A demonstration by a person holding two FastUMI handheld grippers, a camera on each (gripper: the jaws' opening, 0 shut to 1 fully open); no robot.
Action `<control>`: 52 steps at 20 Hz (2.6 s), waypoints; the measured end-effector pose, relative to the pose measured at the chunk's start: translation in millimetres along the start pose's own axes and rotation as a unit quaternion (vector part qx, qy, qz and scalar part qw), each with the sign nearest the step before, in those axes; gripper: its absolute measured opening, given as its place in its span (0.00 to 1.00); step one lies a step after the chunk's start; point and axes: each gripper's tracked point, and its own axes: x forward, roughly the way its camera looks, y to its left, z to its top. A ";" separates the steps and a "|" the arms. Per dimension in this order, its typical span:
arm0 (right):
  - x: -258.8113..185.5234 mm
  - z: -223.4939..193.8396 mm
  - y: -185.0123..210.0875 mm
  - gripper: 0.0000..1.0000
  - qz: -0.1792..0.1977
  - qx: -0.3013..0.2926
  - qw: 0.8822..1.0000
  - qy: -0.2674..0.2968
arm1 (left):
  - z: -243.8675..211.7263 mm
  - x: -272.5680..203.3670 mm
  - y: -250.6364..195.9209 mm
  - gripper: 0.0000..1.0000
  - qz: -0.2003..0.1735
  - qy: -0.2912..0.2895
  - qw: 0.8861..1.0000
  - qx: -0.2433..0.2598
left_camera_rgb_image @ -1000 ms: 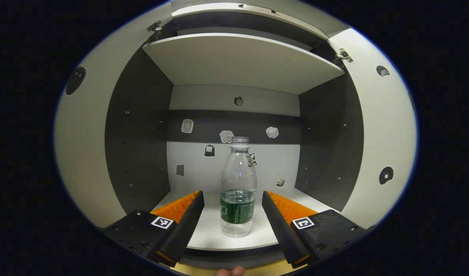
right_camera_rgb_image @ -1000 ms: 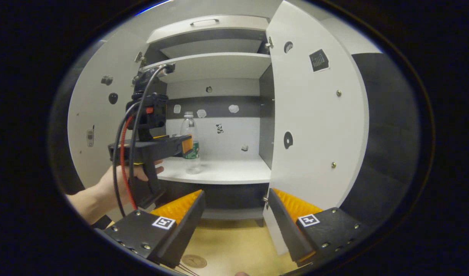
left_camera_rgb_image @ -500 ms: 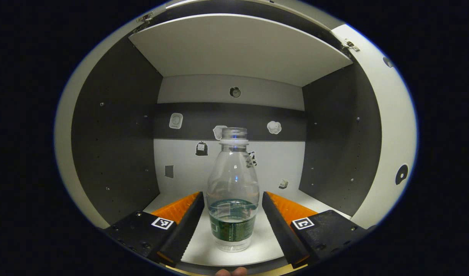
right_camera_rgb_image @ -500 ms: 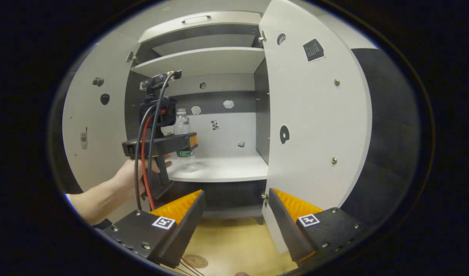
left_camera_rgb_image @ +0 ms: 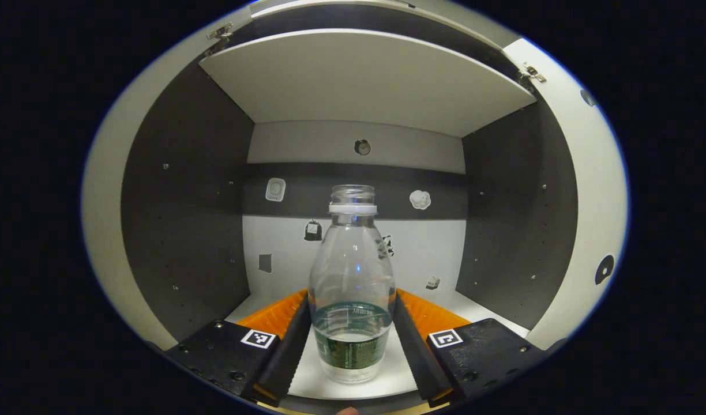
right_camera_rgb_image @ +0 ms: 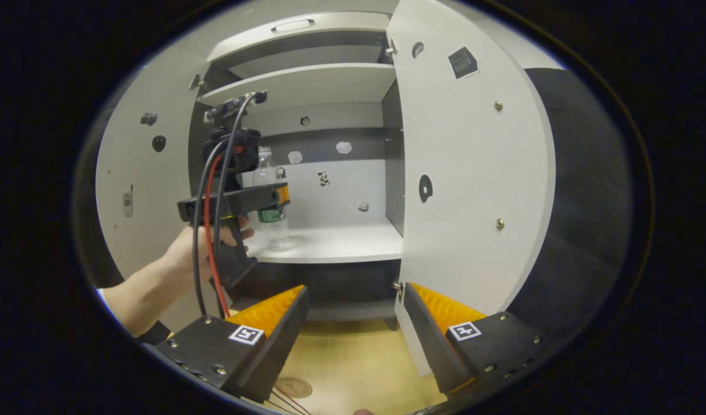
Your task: Grasp the bottle in the cabinet with the left hand and place it on the coaster, then close the right door with the right hand and the left door with the left hand.
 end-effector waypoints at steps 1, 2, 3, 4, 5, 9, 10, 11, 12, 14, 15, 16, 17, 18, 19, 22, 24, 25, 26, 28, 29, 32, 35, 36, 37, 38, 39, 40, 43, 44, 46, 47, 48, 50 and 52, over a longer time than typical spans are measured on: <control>-1.2 -0.8 -0.1 1.00 0.002 0.001 1.000 0.000 | 4.8 -11.3 -0.7 0.81 -0.001 -0.003 1.000 0.000; -3.1 -3.0 0.2 1.00 0.005 0.001 1.000 0.001 | 5.9 -24.9 -0.2 0.81 -0.001 -0.003 1.000 0.002; -4.8 -4.2 -0.5 1.00 0.006 0.002 1.000 0.001 | 10.6 -38.1 -1.3 0.82 -0.004 -0.012 1.000 -0.001; -8.0 -6.4 -1.6 1.00 0.008 0.003 1.000 0.002 | 12.9 -52.7 -4.1 0.82 -0.006 -0.019 1.000 -0.003; -10.9 -7.4 -1.9 1.00 0.010 0.004 1.000 0.002 | 13.5 -66.9 -5.5 0.81 -0.008 -0.024 1.000 -0.003; -24.7 -18.3 -6.7 1.00 0.015 0.009 1.000 0.010 | -5.8 -126.0 -11.5 0.81 -0.004 -0.015 1.000 0.000; -28.7 -21.8 -8.9 1.00 0.016 0.010 1.000 0.014 | -14.0 -140.3 -12.6 0.81 -0.002 -0.014 1.000 0.001; -32.9 -23.9 -11.4 1.00 0.016 0.011 1.000 0.015 | -21.4 -153.4 -13.0 0.81 0.001 -0.014 1.000 0.003; -37.2 -26.2 -14.3 1.00 0.016 0.011 1.000 0.016 | -33.1 -165.4 -15.8 0.81 0.002 -0.011 1.000 0.008; -44.7 -32.9 -21.1 1.00 0.014 0.014 1.000 0.021 | -62.9 -187.3 -24.2 0.81 -0.002 0.004 1.000 0.023; -48.2 -35.7 -23.6 1.00 0.013 0.015 1.000 0.024 | -77.1 -196.6 -28.6 0.81 -0.004 0.010 0.999 0.030; -51.4 -39.6 -27.5 1.00 0.012 0.014 0.999 0.027 | -93.5 -204.7 -32.1 0.81 -0.007 0.019 0.999 0.038; -54.0 -44.4 -30.9 1.00 0.009 0.013 0.999 0.033 | -108.7 -212.9 -35.6 0.81 -0.007 0.027 0.999 0.043; -56.9 -50.8 -33.6 1.00 0.007 0.013 0.999 0.038 | -125.1 -220.7 -38.6 0.81 -0.010 0.040 0.998 0.045; -59.5 -55.7 -35.9 1.00 0.006 0.014 0.999 0.044 | -141.3 -228.6 -43.2 0.81 -0.014 0.053 0.997 0.045; -66.6 -74.8 -42.1 1.00 0.001 0.015 0.998 0.062 | -179.4 -246.2 -47.2 0.81 -0.015 0.076 0.996 0.035; -69.3 -86.9 -47.1 1.00 -0.002 0.015 0.997 0.072 | -206.6 -255.2 -46.9 0.81 -0.013 0.095 0.995 0.031; -69.6 -92.5 -49.2 1.00 -0.004 0.016 0.997 0.078 | -219.5 -258.6 -45.1 0.82 -0.010 0.106 0.994 0.028; -71.1 -98.7 -51.5 1.00 -0.006 0.018 0.996 0.084 | -233.6 -262.0 -44.9 0.82 -0.010 0.117 0.993 0.025; -72.4 -111.3 -54.6 1.00 -0.007 0.021 0.995 0.096 | -255.7 -267.5 -42.0 0.82 -0.007 0.134 0.990 0.031; -73.9 -117.0 -56.0 1.00 -0.008 0.021 0.995 0.101 | -264.6 -268.7 -40.1 0.82 -0.005 0.137 0.990 0.034; -75.7 -136.0 -60.3 1.00 -0.009 0.017 0.992 0.121 | -286.7 -273.0 -40.0 0.82 -0.007 0.135 0.990 0.045; -76.4 -150.2 -61.2 0.98 -0.008 0.016 0.990 0.139 | -303.3 -272.1 -41.3 0.82 -0.006 0.138 0.989 0.053; -76.3 -153.6 -61.4 0.98 -0.007 0.015 0.990 0.143 | -308.8 -273.4 -43.3 0.82 -0.009 0.141 0.989 0.050; -75.7 -154.0 -61.0 0.98 -0.006 0.013 0.989 0.145 | -313.4 -273.9 -44.5 0.82 -0.008 0.146 0.988 0.047; -76.1 -154.4 -60.6 1.00 -0.004 0.010 0.989 0.145 | -318.1 -275.2 -44.9 0.82 -0.008 0.148 0.988 0.047; -75.3 -152.3 -61.4 1.00 -0.004 0.006 0.990 0.144 | -320.4 -274.1 -46.0 0.82 -0.009 0.149 0.988 0.044; -75.6 -152.5 -61.2 1.00 -0.003 0.002 0.990 0.144 | -325.5 -273.5 -45.4 0.82 -0.006 0.154 0.987 0.041; -74.9 -148.8 -63.9 1.00 -0.002 0.002 0.989 0.145 | -334.8 -276.3 -41.2 0.82 0.005 0.166 0.985 0.041; -75.3 -149.4 -64.6 1.00 -0.004 0.002 0.989 0.145 | -341.1 -279.3 -39.1 0.82 0.007 0.173 0.984 0.042; -75.3 -149.6 -65.5 1.00 -0.003 0.002 0.989 0.146 | -338.8 -281.1 -37.9 0.82 0.007 0.163 0.985 0.047; -74.9 -150.1 -64.9 1.00 -0.002 0.003 0.989 0.148 | -340.3 -283.4 -40.0 0.82 0.004 0.165 0.985 0.046; -76.5 -151.4 -63.9 1.00 0.000 0.003 0.989 0.149 | -341.4 -285.6 -38.4 0.82 0.006 0.167 0.985 0.050; -78.0 -154.3 -62.5 1.00 0.002 0.004 0.988 0.153 | -341.6 -288.9 -36.2 0.83 0.009 0.165 0.985 0.051; -78.5 -153.6 -60.6 1.00 0.004 0.007 0.988 0.154 | -346.3 -293.4 -33.2 0.83 0.014 0.177 0.983 0.041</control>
